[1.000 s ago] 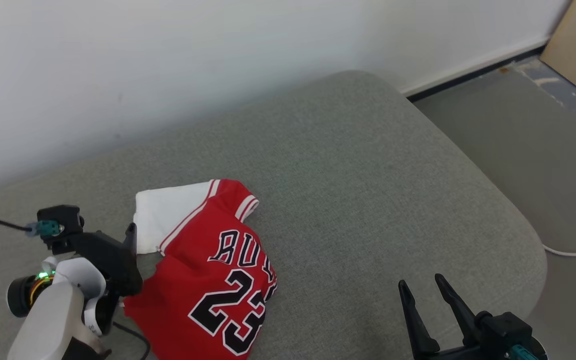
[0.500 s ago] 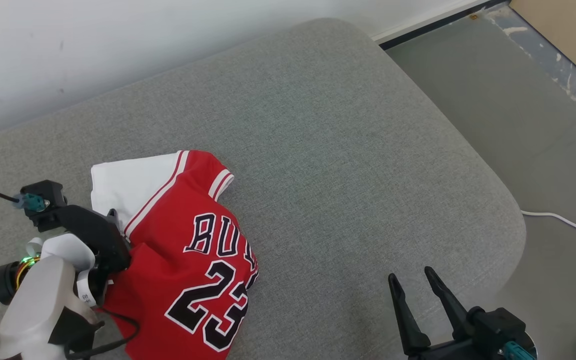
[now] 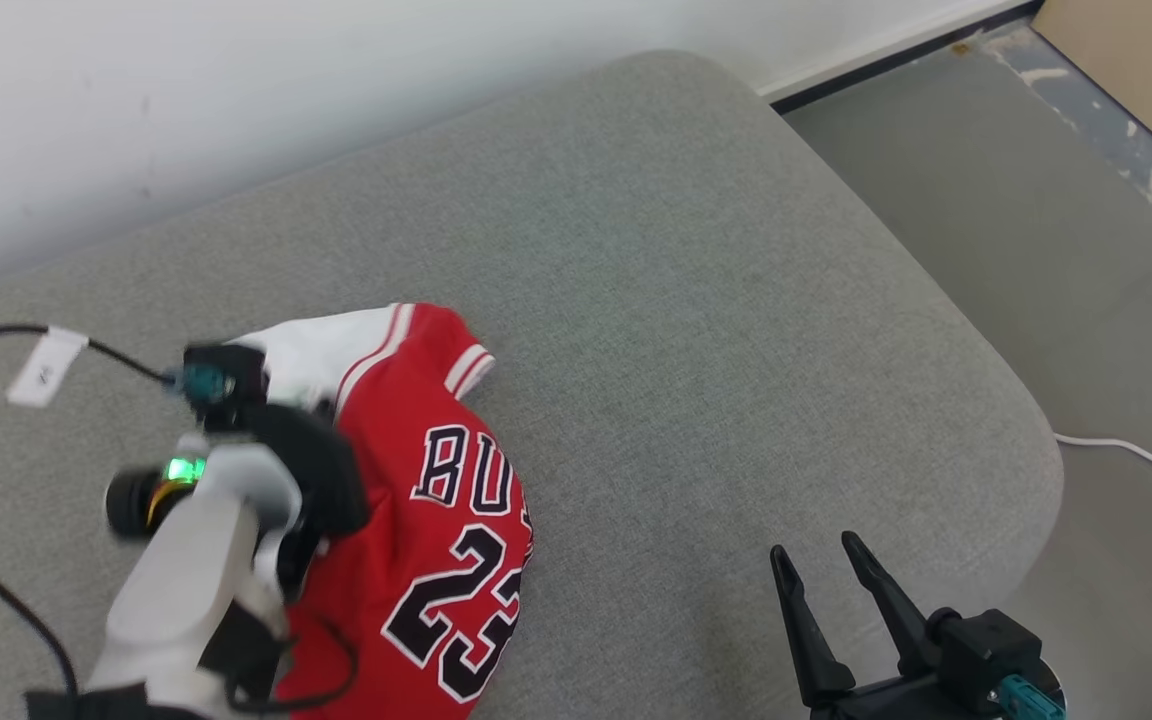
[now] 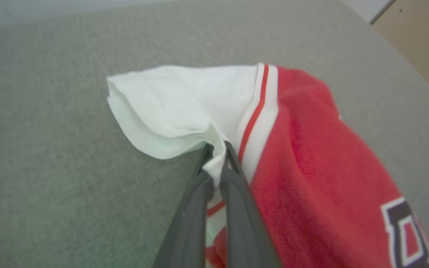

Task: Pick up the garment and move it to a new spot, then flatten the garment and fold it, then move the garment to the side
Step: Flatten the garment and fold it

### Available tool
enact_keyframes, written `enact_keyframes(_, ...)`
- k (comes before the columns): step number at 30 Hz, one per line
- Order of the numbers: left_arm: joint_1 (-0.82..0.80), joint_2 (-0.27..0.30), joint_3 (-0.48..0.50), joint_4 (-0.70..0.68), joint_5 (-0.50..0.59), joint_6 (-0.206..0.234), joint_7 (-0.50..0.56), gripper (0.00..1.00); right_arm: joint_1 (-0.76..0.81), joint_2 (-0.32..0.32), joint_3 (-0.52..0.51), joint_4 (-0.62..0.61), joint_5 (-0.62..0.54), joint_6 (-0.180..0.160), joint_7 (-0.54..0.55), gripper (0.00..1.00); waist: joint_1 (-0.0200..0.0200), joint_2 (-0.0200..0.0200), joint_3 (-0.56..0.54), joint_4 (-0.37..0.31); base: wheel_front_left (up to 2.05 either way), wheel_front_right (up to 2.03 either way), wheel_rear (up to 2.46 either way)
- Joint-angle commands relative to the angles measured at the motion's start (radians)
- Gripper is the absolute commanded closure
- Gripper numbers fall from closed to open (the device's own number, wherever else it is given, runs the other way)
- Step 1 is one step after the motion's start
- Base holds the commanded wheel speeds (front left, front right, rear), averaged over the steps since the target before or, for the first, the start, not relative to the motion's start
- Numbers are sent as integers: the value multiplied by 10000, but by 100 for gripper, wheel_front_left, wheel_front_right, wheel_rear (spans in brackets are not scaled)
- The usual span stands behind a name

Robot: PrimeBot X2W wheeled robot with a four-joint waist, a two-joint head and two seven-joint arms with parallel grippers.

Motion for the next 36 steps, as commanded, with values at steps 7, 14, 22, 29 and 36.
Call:
enact_keyframes(7, -1593, -511, -449, -1626, 357, -320, -3308, 100, 18, 11, -8, 162, 27, -22, -1, 0, -1, -2, -709, 590, 0, 0, 0)
enact_keyframes(14, -2811, -828, -946, -3151, 261, -416, -4525, 100, 197, 11, -154, 131, -104, -22, 156, 0, -1, -2, -1234, 1126, 0, 0, 0)
enact_keyframes(22, -3345, -915, -1261, -5511, -566, 66, -4815, 100, 313, 11, -181, 97, -48, -22, 224, 0, -1, -2, -1728, 1789, 0, 0, 0)
enact_keyframes(29, -1353, -865, -1192, -5290, -774, 1103, -4817, 100, 388, 9, -191, 91, 29, -22, 187, 0, -1, -2, -1746, 2552, 0, 0, 0)
enact_keyframes(36, 2210, -534, -107, -5123, -714, 1520, -4819, 100, 434, 11, -258, 99, 64, -22, 157, 0, -1, -2, -1718, 3173, 0, 0, 0)
